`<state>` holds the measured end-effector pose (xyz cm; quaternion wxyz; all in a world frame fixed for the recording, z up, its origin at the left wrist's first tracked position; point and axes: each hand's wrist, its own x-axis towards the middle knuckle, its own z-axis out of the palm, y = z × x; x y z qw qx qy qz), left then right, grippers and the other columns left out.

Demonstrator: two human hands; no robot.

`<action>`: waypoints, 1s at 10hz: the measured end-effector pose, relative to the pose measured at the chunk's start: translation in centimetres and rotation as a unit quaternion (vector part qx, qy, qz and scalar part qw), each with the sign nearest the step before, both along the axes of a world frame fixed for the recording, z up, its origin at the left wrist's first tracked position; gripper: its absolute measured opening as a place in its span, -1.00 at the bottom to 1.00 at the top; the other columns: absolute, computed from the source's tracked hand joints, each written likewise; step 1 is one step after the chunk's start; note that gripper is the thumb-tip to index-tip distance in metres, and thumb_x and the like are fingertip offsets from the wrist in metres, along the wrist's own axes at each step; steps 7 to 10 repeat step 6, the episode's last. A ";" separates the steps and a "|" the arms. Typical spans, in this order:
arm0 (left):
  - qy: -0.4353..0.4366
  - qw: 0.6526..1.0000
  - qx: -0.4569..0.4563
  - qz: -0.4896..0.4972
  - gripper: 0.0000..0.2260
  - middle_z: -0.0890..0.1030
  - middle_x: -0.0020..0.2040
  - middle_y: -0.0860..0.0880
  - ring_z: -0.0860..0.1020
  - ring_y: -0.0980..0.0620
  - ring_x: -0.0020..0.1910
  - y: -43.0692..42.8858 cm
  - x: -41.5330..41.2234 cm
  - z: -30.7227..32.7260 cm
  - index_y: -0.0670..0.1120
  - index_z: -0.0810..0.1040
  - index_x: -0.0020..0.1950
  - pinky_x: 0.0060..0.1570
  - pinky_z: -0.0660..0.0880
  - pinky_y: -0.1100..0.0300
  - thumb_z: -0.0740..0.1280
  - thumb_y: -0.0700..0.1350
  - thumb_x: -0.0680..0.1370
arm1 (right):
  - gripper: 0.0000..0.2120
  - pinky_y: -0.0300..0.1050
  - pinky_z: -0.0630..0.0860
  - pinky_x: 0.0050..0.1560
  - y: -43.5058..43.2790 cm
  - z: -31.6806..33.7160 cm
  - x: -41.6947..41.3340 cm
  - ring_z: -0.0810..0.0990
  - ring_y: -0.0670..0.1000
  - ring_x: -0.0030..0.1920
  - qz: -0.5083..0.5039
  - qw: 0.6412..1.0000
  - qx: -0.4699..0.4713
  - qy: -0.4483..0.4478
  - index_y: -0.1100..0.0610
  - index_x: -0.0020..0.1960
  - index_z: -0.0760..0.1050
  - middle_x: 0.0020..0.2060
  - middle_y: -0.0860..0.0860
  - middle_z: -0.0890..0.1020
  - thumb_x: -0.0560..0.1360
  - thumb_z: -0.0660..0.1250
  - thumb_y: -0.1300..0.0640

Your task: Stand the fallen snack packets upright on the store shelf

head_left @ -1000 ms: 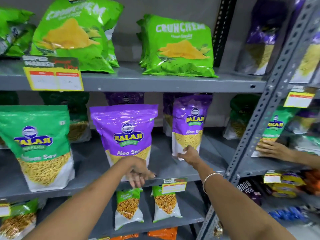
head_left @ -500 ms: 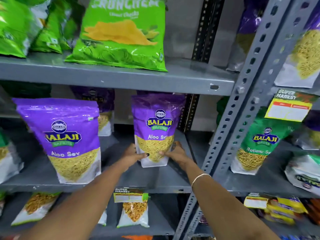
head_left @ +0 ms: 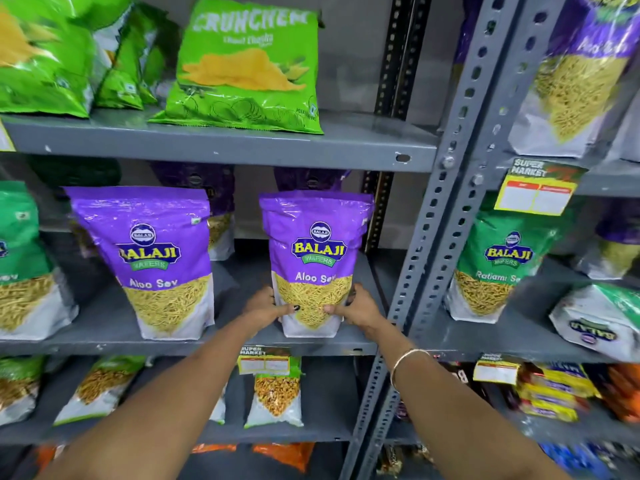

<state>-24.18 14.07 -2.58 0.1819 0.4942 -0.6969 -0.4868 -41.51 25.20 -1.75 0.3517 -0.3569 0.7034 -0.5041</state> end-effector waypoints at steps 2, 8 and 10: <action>0.004 1.000 -0.008 -0.008 -0.73 0.59 0.19 -0.19 0.55 -0.10 0.09 0.8 0.4 0.6 -0.10 0.40 -0.02 0.05 0.49 0.02 0.45 -0.14 0.41 | -0.50 0.08 0.54 0.16 0.3 -0.3 0.4 0.56 0.11 0.11 -0.015 0.999 0.015 0.035 0.16 0.03 0.34 0.05 0.14 0.58 0.25 0.56 0.22; -0.003 0.980 -0.195 0.029 -0.36 0.46 0.35 -0.18 0.47 -0.14 0.30 1.8 1.6 2.3 -0.19 0.22 0.41 0.20 0.47 -0.04 0.41 -0.03 0.43 | -0.07 0.06 0.26 0.44 1.2 2.7 2.9 0.24 0.13 0.44 -0.117 0.971 -0.034 0.208 0.22 0.43 0.15 0.39 0.16 0.31 0.26 0.43 -0.24; -0.003 0.980 -0.195 0.029 -0.36 0.46 0.35 -0.18 0.47 -0.14 0.30 1.8 1.6 2.3 -0.19 0.22 0.41 0.20 0.47 -0.04 0.41 -0.03 0.43 | -0.07 0.06 0.26 0.44 1.2 2.7 2.9 0.24 0.13 0.44 -0.117 0.971 -0.034 0.208 0.22 0.43 0.15 0.39 0.16 0.31 0.26 0.43 -0.24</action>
